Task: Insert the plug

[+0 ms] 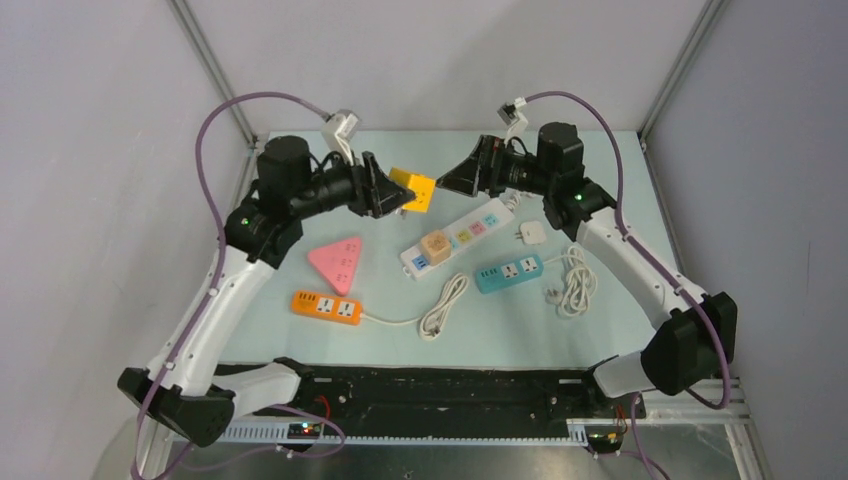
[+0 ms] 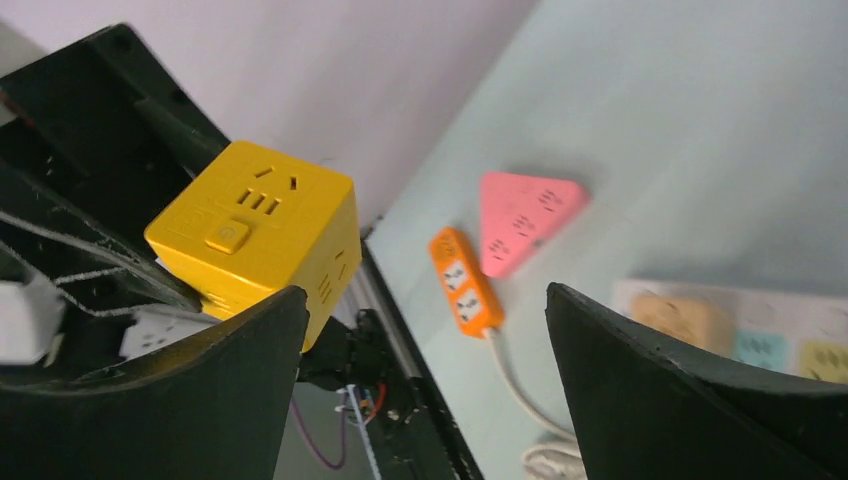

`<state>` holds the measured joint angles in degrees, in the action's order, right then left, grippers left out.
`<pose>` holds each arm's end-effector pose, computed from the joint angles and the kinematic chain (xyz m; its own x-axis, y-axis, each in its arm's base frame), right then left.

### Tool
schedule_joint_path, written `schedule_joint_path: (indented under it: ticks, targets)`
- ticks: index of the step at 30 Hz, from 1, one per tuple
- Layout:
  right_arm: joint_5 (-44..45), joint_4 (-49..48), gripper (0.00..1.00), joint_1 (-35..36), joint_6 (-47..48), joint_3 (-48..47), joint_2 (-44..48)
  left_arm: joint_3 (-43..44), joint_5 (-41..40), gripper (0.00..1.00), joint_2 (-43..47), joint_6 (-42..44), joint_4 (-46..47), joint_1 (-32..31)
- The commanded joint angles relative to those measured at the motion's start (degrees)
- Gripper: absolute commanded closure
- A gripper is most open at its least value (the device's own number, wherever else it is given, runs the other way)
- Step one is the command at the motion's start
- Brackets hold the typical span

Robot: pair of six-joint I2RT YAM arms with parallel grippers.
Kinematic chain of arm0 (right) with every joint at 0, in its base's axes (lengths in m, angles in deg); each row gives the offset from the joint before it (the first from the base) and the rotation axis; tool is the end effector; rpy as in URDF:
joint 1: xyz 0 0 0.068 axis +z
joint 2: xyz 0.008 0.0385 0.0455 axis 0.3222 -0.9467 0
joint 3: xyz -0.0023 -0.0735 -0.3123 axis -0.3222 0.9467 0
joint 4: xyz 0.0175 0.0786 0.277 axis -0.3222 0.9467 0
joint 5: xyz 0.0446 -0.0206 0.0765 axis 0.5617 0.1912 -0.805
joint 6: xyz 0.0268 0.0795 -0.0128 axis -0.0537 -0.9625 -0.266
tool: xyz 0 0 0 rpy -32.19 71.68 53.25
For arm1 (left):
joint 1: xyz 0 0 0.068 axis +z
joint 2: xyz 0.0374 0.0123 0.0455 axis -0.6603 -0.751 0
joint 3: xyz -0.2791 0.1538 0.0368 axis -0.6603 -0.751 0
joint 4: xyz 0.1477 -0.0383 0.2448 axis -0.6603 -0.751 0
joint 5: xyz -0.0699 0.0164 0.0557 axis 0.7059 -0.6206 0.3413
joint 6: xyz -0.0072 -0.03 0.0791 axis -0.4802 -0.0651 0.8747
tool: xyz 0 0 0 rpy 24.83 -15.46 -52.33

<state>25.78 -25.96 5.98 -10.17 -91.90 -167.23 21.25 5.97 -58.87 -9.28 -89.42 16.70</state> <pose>0.3301 0.2023 0.4234 -0.6516 0.1815 -0.7365 -0.6138 0.4443 0.6526 0.2420 -0.1486 0.4684 -0.5219 -0.1057 -0.8465 0.6262 0.6263 -0.4643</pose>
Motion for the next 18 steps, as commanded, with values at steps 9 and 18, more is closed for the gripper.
schedule_joint_path:
  ticks: [9,18]
  targets:
    - [-9.53,-31.86,0.06,5.51,-10.36,5.17,6.15,10.93,18.57,1.00,0.59,-0.84,3.15,0.22]
    - [-2.64,-32.73,0.05,3.57,-13.47,6.11,9.03,9.42,18.95,1.00,3.12,3.89,3.20,0.32]
